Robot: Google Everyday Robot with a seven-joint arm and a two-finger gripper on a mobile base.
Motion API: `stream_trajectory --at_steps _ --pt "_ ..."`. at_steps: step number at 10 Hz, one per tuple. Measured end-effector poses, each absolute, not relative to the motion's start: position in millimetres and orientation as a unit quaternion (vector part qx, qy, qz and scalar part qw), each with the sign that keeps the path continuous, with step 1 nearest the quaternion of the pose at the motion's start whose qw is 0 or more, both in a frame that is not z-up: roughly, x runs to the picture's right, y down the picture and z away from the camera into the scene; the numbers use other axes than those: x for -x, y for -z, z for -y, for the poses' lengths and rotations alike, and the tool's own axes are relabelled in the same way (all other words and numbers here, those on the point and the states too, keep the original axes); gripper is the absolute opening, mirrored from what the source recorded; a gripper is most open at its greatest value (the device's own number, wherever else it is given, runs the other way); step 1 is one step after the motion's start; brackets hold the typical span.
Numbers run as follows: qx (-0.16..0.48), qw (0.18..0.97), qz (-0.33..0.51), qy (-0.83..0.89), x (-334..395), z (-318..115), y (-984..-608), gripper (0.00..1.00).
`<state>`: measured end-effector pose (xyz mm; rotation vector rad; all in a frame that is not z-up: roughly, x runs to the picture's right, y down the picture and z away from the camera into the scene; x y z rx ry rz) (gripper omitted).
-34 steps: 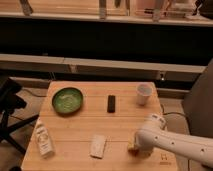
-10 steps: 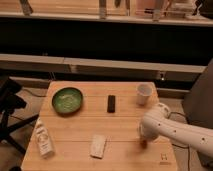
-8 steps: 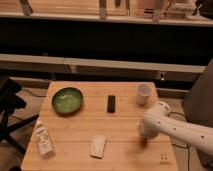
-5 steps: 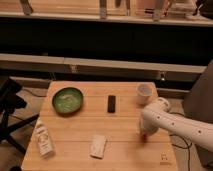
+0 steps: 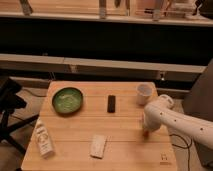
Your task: Drag the pepper across the table
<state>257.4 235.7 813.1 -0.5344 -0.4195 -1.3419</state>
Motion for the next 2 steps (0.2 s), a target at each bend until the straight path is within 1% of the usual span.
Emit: stream_trajectory --at_steps 2 --pt "0.243 0.731 0.189 0.608 -263.8 -234.0 -813.4 0.00"
